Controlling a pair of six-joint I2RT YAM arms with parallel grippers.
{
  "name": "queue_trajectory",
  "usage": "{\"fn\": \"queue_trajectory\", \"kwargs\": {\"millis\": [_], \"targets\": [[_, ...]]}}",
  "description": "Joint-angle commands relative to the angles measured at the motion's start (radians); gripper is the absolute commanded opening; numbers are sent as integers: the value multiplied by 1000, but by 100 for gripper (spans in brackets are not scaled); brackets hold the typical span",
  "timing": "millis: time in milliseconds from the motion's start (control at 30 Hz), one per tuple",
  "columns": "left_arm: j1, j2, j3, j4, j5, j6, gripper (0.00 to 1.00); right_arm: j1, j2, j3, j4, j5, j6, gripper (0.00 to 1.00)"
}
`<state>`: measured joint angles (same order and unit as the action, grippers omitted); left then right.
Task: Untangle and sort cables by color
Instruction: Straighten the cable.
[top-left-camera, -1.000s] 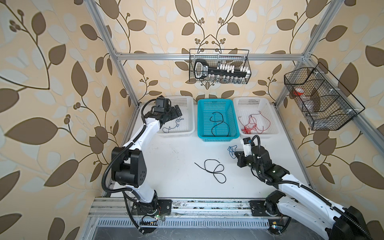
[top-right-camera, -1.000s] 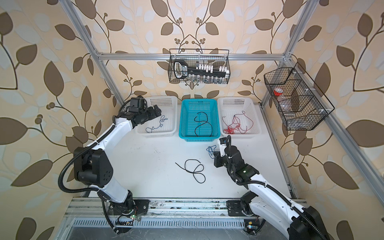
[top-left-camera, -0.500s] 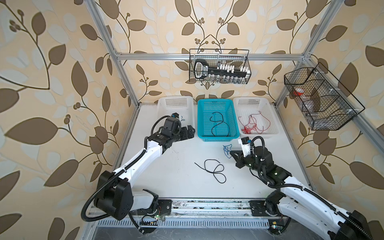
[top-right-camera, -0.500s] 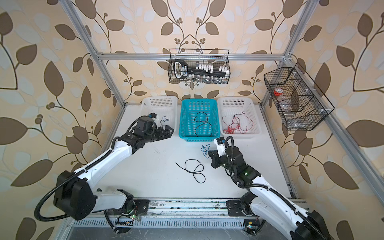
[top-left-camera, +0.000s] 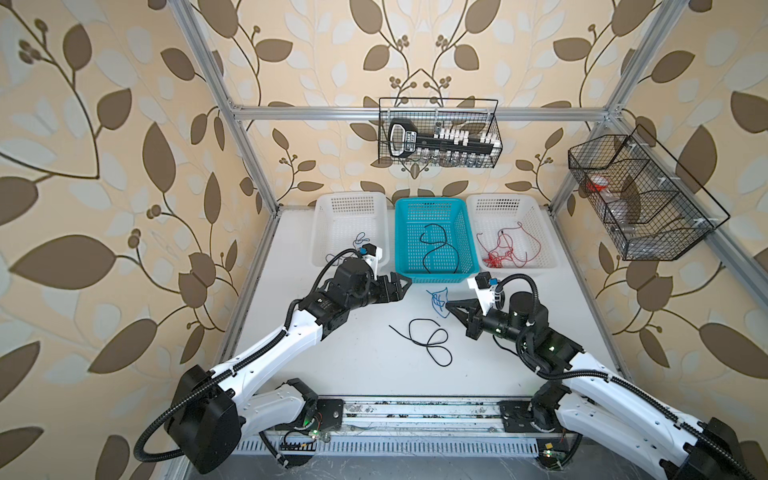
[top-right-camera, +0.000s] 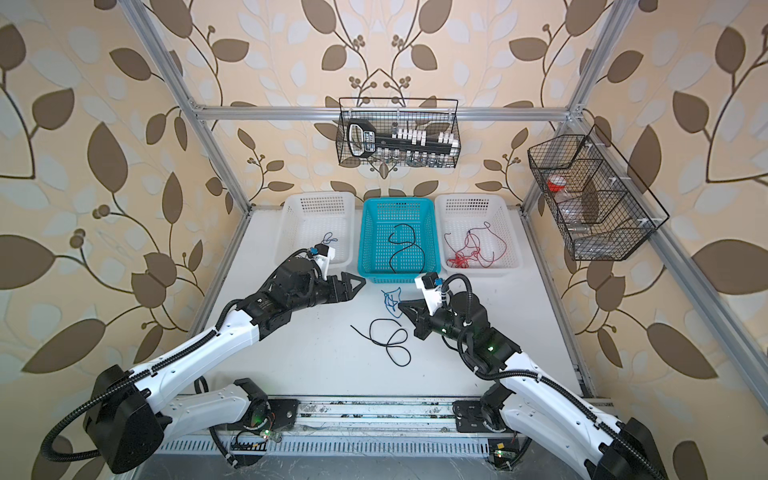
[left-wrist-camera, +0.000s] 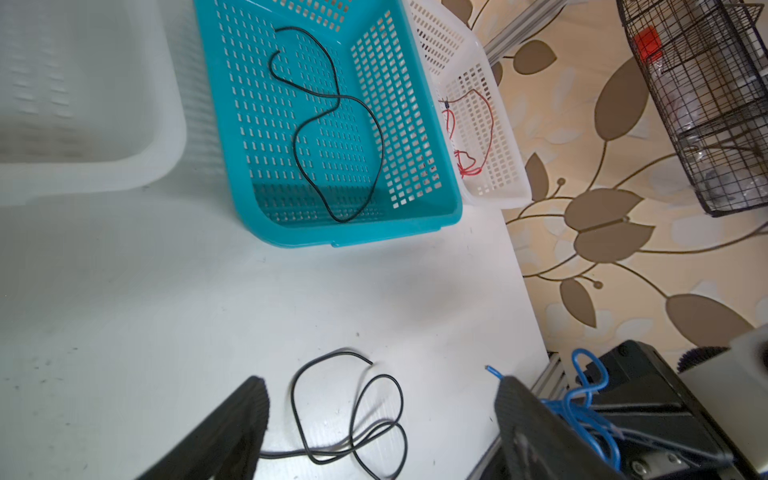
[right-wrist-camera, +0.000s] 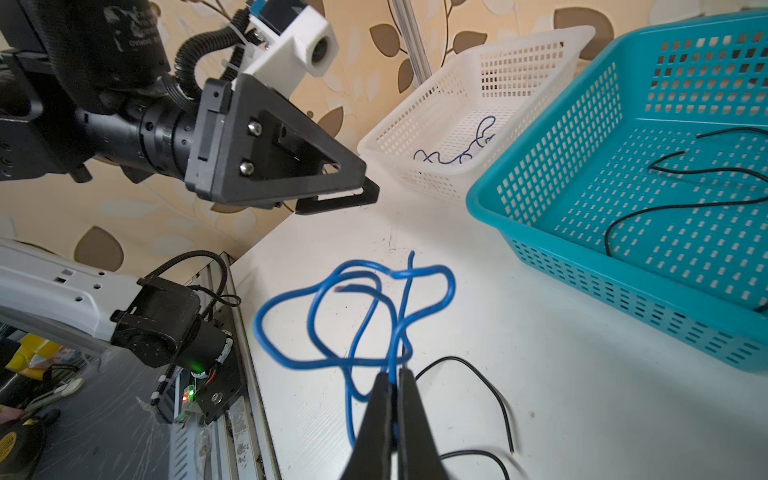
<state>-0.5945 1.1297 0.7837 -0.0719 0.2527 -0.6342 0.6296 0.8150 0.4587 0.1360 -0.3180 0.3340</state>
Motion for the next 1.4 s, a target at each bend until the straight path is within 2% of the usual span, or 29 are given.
{"fn": "queue_trajectory", "kwargs": {"millis": [0,100,233,533,1100,1367], "targets": [[-44,24,22,77,-1,-11,78,30,19,51,17,60,-10,0],[-71,46,32,88,-1,-13,66,41,30,60,35,101,4,0],[-90,51,31,105,-1,-26,60,45,45,73,37,172,15,0],[-105,38,18,176,31,-63,57,47,73,86,60,187,26,0],[-153,138,61,247,63,-91,47,63,124,99,128,168,53,0],[-158,149,69,227,38,-80,18,70,127,98,127,183,51,0]]}}
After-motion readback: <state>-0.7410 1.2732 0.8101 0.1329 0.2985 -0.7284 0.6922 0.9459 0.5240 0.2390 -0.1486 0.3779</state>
